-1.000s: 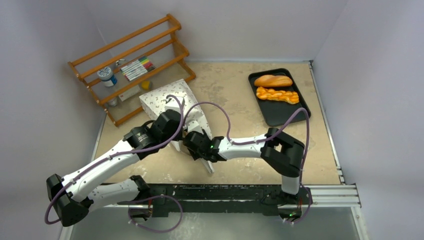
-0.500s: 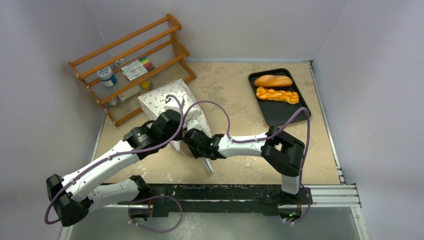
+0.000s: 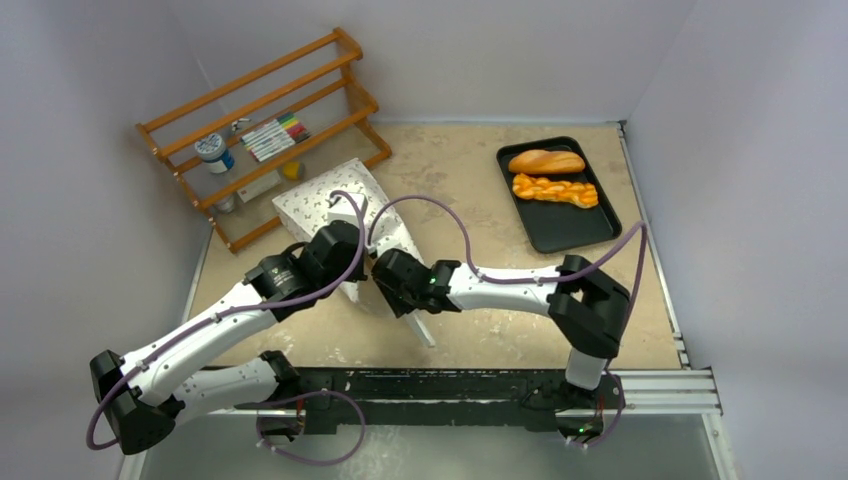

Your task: Take the fake bread out of the paper bag

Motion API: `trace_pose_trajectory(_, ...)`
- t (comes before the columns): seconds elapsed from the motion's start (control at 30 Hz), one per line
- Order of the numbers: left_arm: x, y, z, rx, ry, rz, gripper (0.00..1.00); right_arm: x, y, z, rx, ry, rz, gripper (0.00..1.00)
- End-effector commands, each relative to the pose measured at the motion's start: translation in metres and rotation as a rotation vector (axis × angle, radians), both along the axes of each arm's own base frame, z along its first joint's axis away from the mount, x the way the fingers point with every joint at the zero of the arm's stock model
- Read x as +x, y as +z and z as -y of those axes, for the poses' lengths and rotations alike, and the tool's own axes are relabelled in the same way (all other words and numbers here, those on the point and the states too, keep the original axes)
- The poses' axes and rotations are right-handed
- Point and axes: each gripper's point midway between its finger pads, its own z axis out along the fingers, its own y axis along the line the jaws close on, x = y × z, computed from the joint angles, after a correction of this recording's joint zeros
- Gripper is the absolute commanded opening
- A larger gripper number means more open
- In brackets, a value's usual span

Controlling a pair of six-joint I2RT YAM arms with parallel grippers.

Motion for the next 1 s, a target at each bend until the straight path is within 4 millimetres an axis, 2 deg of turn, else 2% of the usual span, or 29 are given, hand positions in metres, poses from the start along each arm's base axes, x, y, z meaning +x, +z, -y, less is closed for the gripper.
trace_pose_trajectory(0.0,0.005,0.025,0.001,-0.049,0.029,0.058,0.0,-0.002,0.051,-0.013,0.119,0.028,0.014,0.0)
trace_pose_trajectory(0.33,0.007,0.029,0.003,-0.052,0.032,0.061,0.0,-0.003,0.064,-0.013,0.149,0.034,0.007,0.0)
trace_pose_trajectory(0.47,0.007,0.028,0.0,-0.04,0.037,0.059,0.0,-0.005,0.075,-0.013,0.177,0.035,0.01,0.0)
trace_pose_trajectory(0.73,0.009,0.026,0.001,-0.036,0.043,0.063,0.0,-0.007,0.109,0.006,0.244,-0.029,0.045,0.0)
trace_pose_trajectory(0.9,0.011,0.027,0.001,-0.037,0.05,0.068,0.0,-0.006,0.118,0.015,0.262,-0.057,0.065,0.0)
trace_pose_trajectory(0.97,0.011,0.028,0.002,-0.04,0.048,0.069,0.0,-0.007,0.114,0.014,0.263,-0.06,0.054,0.0)
